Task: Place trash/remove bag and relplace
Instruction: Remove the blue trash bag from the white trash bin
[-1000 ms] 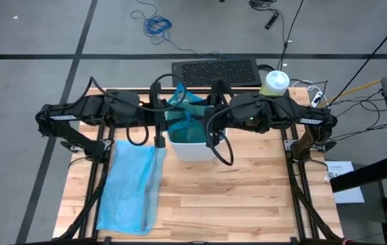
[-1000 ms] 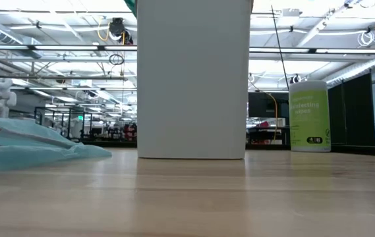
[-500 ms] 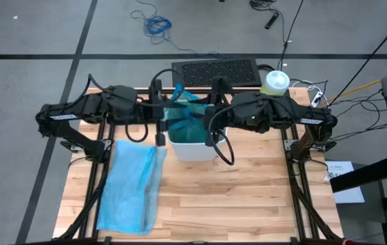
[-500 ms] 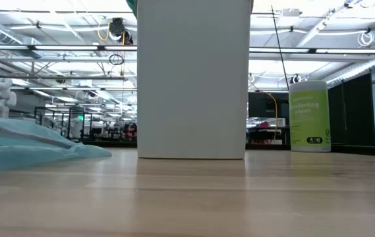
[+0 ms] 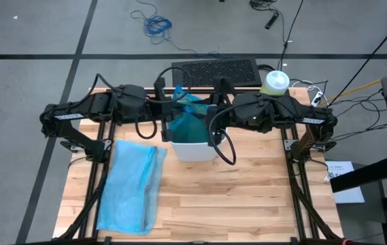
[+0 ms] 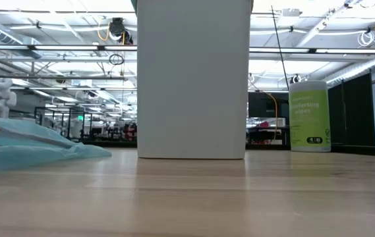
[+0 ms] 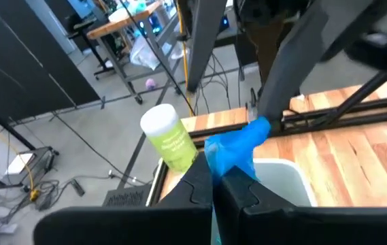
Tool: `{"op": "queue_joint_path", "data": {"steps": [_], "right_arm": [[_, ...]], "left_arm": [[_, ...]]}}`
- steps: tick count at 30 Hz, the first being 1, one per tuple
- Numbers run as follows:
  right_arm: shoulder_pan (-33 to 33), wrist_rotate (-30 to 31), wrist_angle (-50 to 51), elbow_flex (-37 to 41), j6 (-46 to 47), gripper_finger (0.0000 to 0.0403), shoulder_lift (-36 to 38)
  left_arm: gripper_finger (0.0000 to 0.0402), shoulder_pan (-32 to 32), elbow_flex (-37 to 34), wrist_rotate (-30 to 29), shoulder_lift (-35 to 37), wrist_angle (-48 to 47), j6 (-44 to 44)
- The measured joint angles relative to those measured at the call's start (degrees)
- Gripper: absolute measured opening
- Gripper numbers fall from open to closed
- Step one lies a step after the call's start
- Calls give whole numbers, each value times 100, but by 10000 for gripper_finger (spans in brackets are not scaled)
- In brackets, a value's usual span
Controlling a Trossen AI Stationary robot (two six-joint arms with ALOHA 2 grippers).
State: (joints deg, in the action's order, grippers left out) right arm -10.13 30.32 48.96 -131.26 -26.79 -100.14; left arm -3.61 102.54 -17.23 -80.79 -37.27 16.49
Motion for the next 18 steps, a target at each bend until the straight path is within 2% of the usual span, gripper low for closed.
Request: {"op": "queue_joint_path", "data": {"steps": [3, 8, 10, 15, 18], "right_arm": [[29, 14, 183, 0, 52, 137, 70], [299, 88, 551, 0, 291, 137, 224], [531, -106, 741, 0, 447, 137, 263], [1556, -2006, 1047, 0, 835, 137, 170], [2180, -2924, 1016, 0, 797, 137, -6]], "left_arm": [[2, -89, 0, -82, 0, -173, -119], [1, -335, -106, -536, 7, -301, -255], [1, -445, -126, -689, 4, -313, -261], [1, -659, -127, -962, 7, -446, -337], [1, -735, -127, -1033, 7, -477, -417]]}}
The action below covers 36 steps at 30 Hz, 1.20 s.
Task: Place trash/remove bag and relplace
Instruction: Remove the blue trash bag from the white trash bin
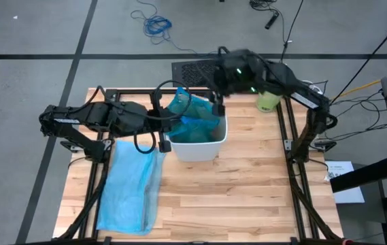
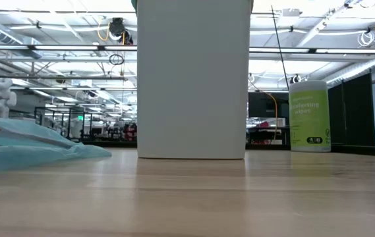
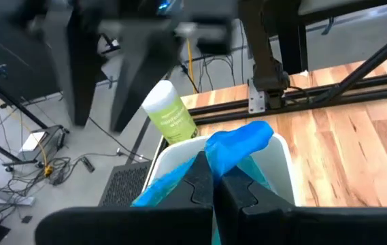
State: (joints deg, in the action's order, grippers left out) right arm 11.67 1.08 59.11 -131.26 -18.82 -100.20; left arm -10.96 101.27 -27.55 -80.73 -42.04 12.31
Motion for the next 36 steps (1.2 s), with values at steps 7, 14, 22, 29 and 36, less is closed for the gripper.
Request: {"op": "queue_joint_path", "data": {"steps": [7, 14, 22, 29, 36], "right_arm": [[1095, -1473, -229, 0, -73, 152, -635], [1547, -2270, -523, 0, 33, 217, -1306], [1560, -2649, -822, 2, 122, 218, -1705], [1338, -2634, -708, 4, 173, 31, -1471], [847, -2295, -665, 4, -38, 2, -1086]], "left_arm": [[0, -74, 0, -135, 0, -170, -147], [0, -72, 0, -144, 0, -244, -198], [0, -74, 0, -142, 0, -313, -266], [0, -74, 0, -226, 14, -420, -291], [0, -79, -2, -462, 135, -415, -288]]}}
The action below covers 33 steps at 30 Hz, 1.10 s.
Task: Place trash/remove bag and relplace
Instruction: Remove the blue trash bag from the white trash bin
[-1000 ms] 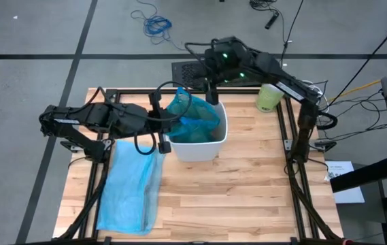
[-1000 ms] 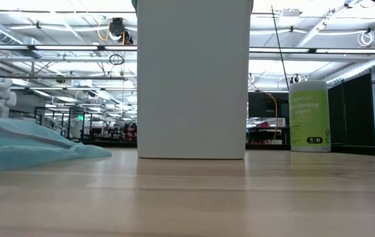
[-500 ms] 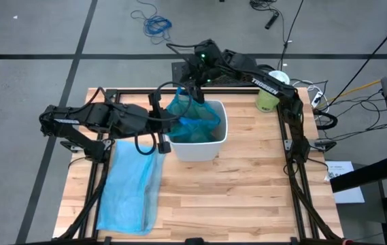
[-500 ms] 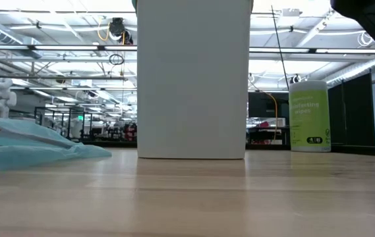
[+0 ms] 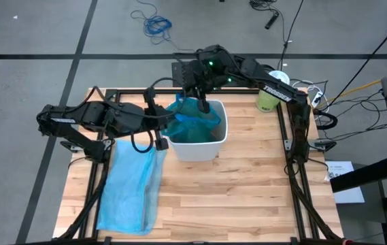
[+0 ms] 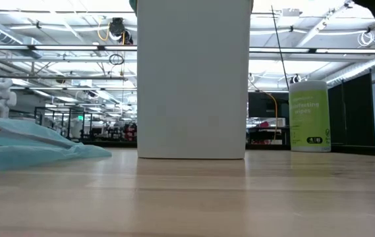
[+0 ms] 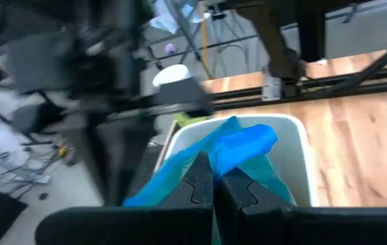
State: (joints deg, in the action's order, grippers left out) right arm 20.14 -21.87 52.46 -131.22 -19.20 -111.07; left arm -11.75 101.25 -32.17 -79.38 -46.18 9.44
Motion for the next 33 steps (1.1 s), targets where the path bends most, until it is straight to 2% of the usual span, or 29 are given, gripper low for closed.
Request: {"op": "queue_joint_path", "data": {"steps": [4, 9, 13, 22, 26, 33], "right_arm": [[-313, 294, 31, 0, -38, 1, 257], [-765, 858, 50, 0, -108, 0, 490], [-1065, 876, -42, -6, -116, 0, 631], [-1392, 885, -133, -7, -97, 0, 621], [-1389, 885, -136, -7, -21, 0, 621], [-1377, 890, -131, -7, 7, 0, 621]], "left_arm": [[0, 0, 0, -317, 135, -117, -16], [0, 2, 0, -412, 224, -333, -176], [0, 4, 0, -496, 202, -607, -302], [3, 66, 0, -502, 8, -573, -222], [26, 63, -2, -130, -56, -520, -140], [80, 63, -2, 50, -50, -365, -106]]}}
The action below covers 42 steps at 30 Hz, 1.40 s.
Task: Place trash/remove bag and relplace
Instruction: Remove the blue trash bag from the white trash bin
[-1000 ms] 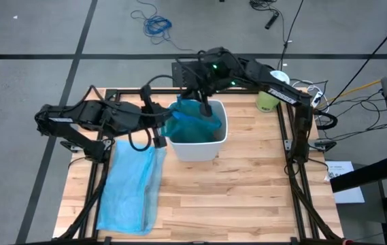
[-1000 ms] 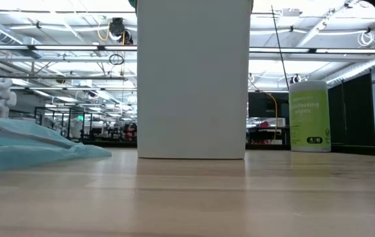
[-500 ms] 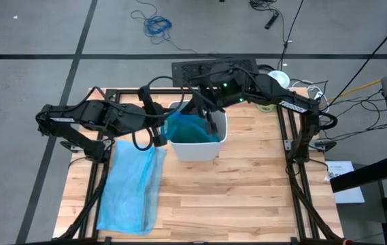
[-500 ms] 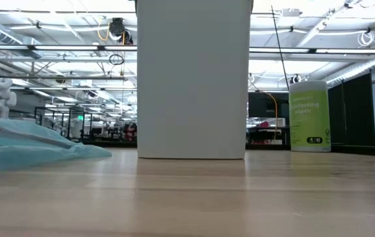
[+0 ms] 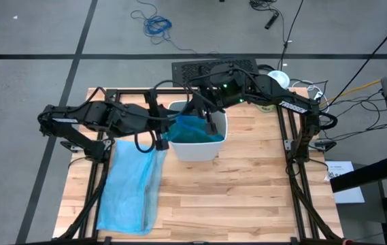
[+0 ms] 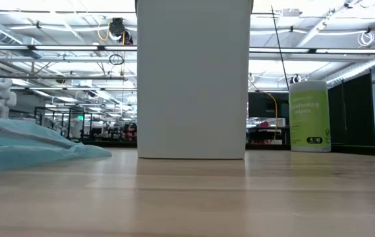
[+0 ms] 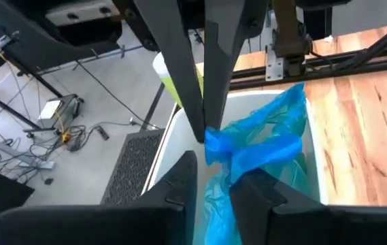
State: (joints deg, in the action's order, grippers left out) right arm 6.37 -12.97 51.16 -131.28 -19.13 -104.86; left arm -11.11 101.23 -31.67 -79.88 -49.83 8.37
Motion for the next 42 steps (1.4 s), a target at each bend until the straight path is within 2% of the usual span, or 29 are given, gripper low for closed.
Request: {"op": "queue_joint_path", "data": {"steps": [9, 14, 18, 21, 26, 36, 42], "right_arm": [[-11, -2, -3, 0, 67, 0, 0], [-11, -35, -35, 1, 91, 0, 0], [-28, -39, -35, 2, 132, 0, -2], [-45, -26, -35, 2, 135, 0, -2], [-87, -42, 15, 2, 137, 0, 7], [-92, 93, 13, 9, 62, 0, -9], [-85, 157, 18, 9, 3, 0, 63]], "left_arm": [[98, 302, 0, 47, 0, 152, 108], [98, 469, 0, 451, -43, 195, 105], [97, 564, 0, 489, -129, 213, 109], [80, 595, 0, 492, -160, 317, 111], [10, 595, 0, 609, -160, 681, 261], [1, 590, 0, 747, -155, 589, 421], [1, 510, 2, 797, -155, 96, 416]]}}
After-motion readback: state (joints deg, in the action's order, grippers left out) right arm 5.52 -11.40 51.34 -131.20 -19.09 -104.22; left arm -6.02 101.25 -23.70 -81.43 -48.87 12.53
